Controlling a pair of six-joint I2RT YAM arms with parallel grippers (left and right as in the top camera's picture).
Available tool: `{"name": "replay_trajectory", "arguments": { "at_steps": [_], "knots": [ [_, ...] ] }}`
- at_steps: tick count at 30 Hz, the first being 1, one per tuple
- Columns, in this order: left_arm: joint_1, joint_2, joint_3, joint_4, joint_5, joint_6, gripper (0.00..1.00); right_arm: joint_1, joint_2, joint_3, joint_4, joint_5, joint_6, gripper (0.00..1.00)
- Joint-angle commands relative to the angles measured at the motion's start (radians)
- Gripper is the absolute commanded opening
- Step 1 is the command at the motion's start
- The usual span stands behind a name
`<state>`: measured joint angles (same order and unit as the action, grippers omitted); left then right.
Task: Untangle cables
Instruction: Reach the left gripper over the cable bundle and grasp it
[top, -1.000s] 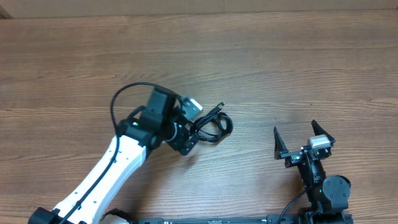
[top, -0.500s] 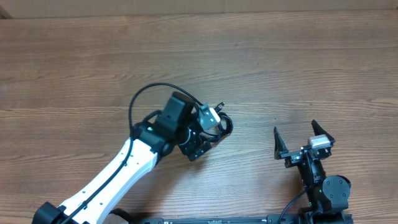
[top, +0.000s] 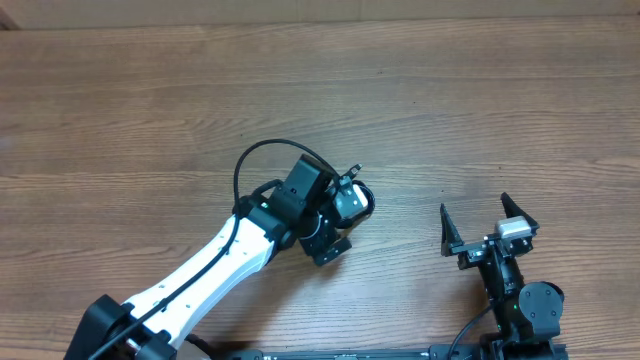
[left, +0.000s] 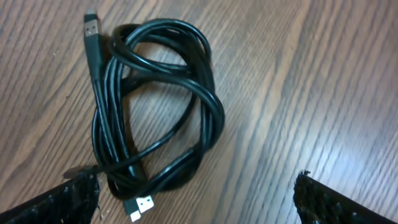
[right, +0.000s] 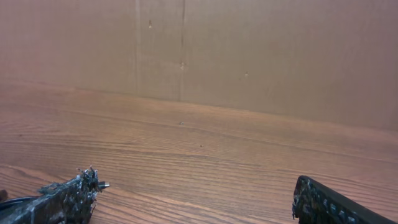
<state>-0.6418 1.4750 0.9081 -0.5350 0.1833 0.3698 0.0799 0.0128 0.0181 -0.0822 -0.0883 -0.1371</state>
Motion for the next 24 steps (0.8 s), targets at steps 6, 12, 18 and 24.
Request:
{"name": "replay_trajectory", "arguments": {
  "at_steps": [6, 12, 18, 24],
  "knots": [
    [-0.002, 0.009, 0.019, 0.054, 0.024, -0.123, 1.00, -0.002, -0.010, -0.010, 0.005, 0.009, -0.006, 1.00],
    [-0.002, 0.029, 0.019, 0.018, 0.024, 0.181, 1.00, -0.002, -0.010, -0.010, 0.005, 0.009, -0.006, 1.00],
    [-0.002, 0.093, 0.019, 0.020, 0.024, 0.360, 1.00, -0.002, -0.010, -0.010, 0.005, 0.009, -0.006, 1.00],
    [-0.002, 0.192, 0.019, 0.060, 0.024, 0.370, 0.99, -0.002, -0.010, -0.010, 0.005, 0.009, -0.006, 1.00]
  ]
}}
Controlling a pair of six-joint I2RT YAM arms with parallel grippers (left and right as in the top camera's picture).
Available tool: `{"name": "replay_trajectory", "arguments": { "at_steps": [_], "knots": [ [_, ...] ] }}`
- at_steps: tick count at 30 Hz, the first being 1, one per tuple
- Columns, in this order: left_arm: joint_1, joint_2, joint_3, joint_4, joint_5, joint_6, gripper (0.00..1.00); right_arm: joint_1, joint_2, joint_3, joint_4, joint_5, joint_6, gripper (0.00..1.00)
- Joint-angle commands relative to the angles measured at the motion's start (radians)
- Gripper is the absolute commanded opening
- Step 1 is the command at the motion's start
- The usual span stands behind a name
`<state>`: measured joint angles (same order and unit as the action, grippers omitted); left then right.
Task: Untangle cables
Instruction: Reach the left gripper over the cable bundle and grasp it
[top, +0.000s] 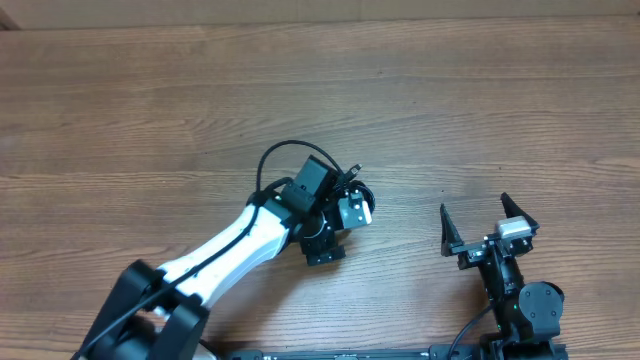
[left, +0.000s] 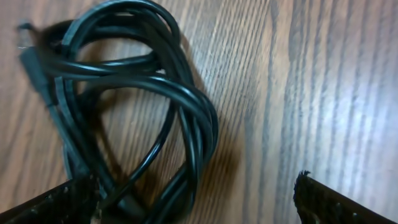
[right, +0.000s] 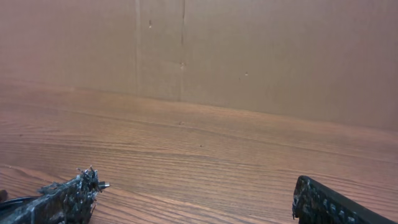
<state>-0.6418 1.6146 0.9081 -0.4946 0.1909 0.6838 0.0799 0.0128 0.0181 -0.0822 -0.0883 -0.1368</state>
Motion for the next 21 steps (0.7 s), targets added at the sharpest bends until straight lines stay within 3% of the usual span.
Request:
{"name": "replay_trajectory", "arguments": {
  "at_steps": [1, 5, 13, 15, 19, 21],
  "knots": [
    [-0.002, 0.068, 0.019, 0.029, 0.017, 0.056, 0.96, -0.002, -0.010, -0.010, 0.005, 0.009, -0.007, 1.00],
    [-0.002, 0.118, 0.019, 0.077, 0.016, 0.056, 0.88, -0.002, -0.010, -0.010, 0.005, 0.009, -0.007, 1.00],
    [0.000, 0.124, 0.019, 0.122, 0.016, 0.050, 0.84, -0.002, -0.010, -0.010, 0.005, 0.009, -0.007, 1.00],
    [0.000, 0.124, 0.019, 0.134, 0.018, 0.049, 0.69, -0.002, -0.010, -0.010, 0.005, 0.009, -0.007, 1.00],
    [0.000, 0.124, 0.019, 0.137, 0.019, 0.049, 0.08, -0.002, -0.010, -0.010, 0.005, 0.009, -0.007, 1.00],
    [0.000, 0.124, 0.019, 0.137, 0.019, 0.042, 0.04, -0.002, -0.010, -0.010, 0.005, 0.009, -0.007, 1.00]
  ]
}}
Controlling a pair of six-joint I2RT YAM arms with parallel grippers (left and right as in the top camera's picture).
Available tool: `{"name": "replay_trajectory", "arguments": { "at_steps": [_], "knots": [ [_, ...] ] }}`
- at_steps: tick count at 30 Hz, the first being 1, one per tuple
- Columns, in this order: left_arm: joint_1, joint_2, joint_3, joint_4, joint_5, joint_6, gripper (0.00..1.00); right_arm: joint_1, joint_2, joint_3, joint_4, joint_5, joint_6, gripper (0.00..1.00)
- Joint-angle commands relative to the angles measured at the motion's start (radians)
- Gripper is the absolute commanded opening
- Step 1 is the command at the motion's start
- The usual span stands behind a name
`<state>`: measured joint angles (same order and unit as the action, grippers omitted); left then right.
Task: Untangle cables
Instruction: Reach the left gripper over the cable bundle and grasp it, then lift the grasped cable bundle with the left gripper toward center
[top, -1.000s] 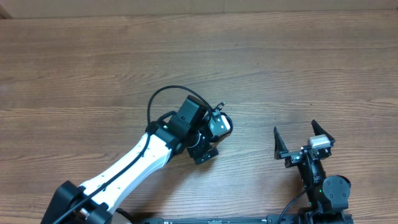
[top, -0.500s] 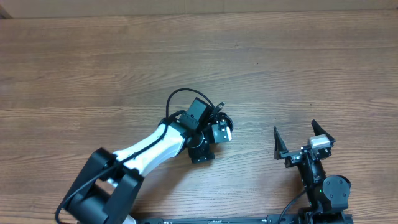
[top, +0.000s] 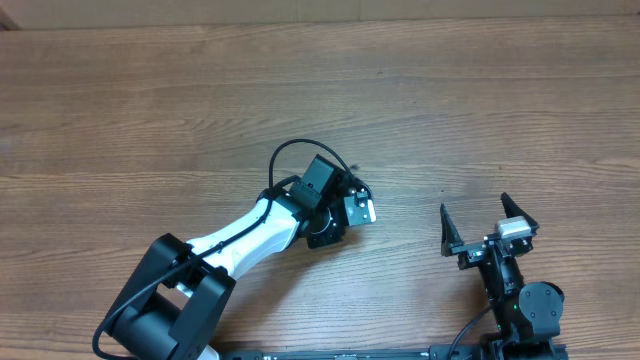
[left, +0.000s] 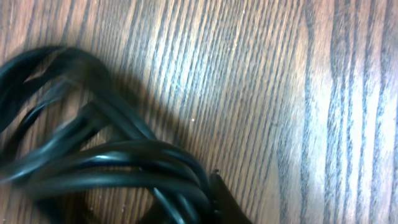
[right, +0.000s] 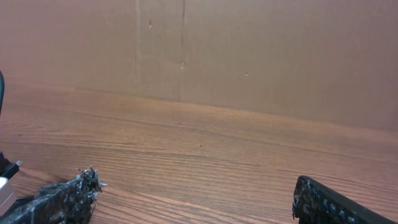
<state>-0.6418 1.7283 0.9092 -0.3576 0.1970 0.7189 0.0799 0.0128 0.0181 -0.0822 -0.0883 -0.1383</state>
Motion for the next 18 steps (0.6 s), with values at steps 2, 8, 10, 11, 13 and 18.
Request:
{"name": "replay_trajectory", "arguments": {
  "at_steps": [2, 8, 10, 11, 13, 18],
  "knots": [
    [0.000, 0.011, 0.018, 0.004, 0.013, -0.010, 0.04, -0.002, -0.010, -0.010, 0.005, 0.009, -0.005, 1.00],
    [0.000, 0.010, 0.041, 0.009, 0.012, -0.135, 0.04, -0.002, -0.010, -0.010, 0.005, 0.009, -0.005, 1.00],
    [0.000, 0.007, 0.068, 0.007, 0.011, -0.197, 0.04, -0.002, -0.010, -0.010, 0.005, 0.009, -0.005, 1.00],
    [0.000, 0.004, 0.084, 0.007, 0.011, -0.236, 0.04, -0.002, -0.010, -0.010, 0.005, 0.009, -0.005, 1.00],
    [0.000, -0.006, 0.121, 0.004, 0.013, -0.322, 0.04, -0.002, -0.010, -0.010, 0.005, 0.009, -0.005, 1.00],
    [-0.001, -0.049, 0.218, -0.037, 0.016, -0.605, 0.04, -0.002, -0.010, -0.010, 0.005, 0.009, -0.005, 1.00]
  ]
}}
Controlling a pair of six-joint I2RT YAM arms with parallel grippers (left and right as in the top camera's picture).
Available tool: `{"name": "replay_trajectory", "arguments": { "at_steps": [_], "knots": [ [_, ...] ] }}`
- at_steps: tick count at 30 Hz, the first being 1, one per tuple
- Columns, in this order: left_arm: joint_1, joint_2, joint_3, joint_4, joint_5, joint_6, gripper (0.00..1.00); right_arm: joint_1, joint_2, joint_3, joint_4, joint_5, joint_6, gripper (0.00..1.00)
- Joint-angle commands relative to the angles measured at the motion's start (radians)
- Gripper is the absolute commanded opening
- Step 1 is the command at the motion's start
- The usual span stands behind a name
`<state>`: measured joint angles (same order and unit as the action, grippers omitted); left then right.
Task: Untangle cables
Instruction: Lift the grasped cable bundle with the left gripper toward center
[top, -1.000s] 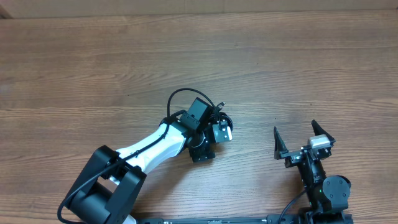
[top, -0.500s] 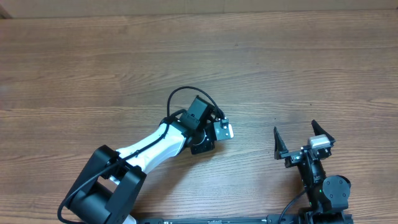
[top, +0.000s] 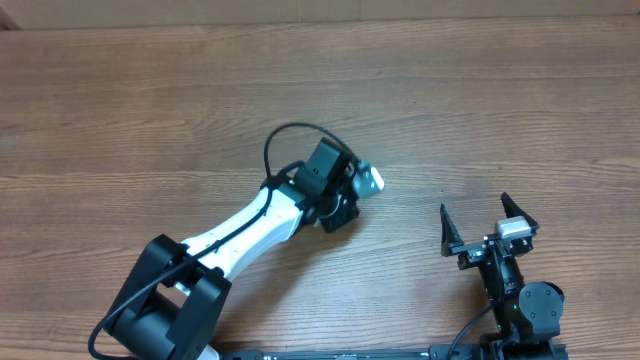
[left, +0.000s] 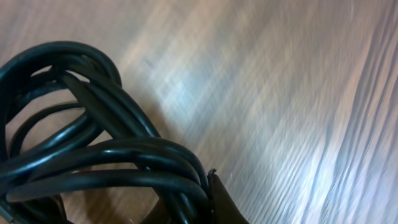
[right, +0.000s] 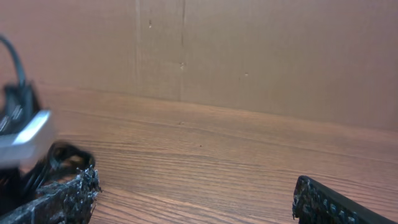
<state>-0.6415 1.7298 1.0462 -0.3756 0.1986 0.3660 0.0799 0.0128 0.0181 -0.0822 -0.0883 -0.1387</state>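
A black cable (left: 118, 155), coiled in tangled loops, fills the left of the left wrist view. My left gripper (top: 345, 198) is shut on a bunch of its strands, with one dark finger (left: 219, 200) pressed against them. From overhead the bundle is almost hidden under that gripper. In the right wrist view a bit of the cable (right: 59, 155) and the left wrist's grey housing show at the left edge. My right gripper (top: 487, 222) stands open near the front edge, nothing between its fingers (right: 62, 199).
The wooden table (top: 480, 110) carries nothing else. A brown cardboard wall (right: 249, 56) stands at the far side. The left arm's own wire loops up beside its wrist (top: 285, 140).
My left gripper, still shut on the cable, has shifted a little farther back and to the right and turned. The table under it looks blurred. The bundle now shows in the right wrist view.
First my left gripper hung open above the coil lying on the table, both plugs showing. Then it was lower, open round the loops. Then it was shut on several strands, and now holds them a little farther back. The right arm stayed put.
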Motion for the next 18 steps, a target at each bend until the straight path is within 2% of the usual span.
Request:
{"name": "replay_trajectory", "arguments": {
  "at_steps": [1, 6, 18],
  "knots": [
    [-0.001, -0.060, 0.097, -0.031, 0.024, -0.283, 0.04, -0.002, -0.010, -0.010, 0.005, 0.009, -0.005, 1.00],
    [-0.001, -0.110, 0.153, -0.092, 0.171, -0.322, 0.04, -0.002, -0.010, -0.010, 0.005, 0.009, -0.005, 1.00],
    [0.000, -0.179, 0.158, -0.090, 0.669, -0.425, 0.04, -0.002, -0.010, -0.010, 0.005, 0.009, -0.005, 1.00]
  ]
}}
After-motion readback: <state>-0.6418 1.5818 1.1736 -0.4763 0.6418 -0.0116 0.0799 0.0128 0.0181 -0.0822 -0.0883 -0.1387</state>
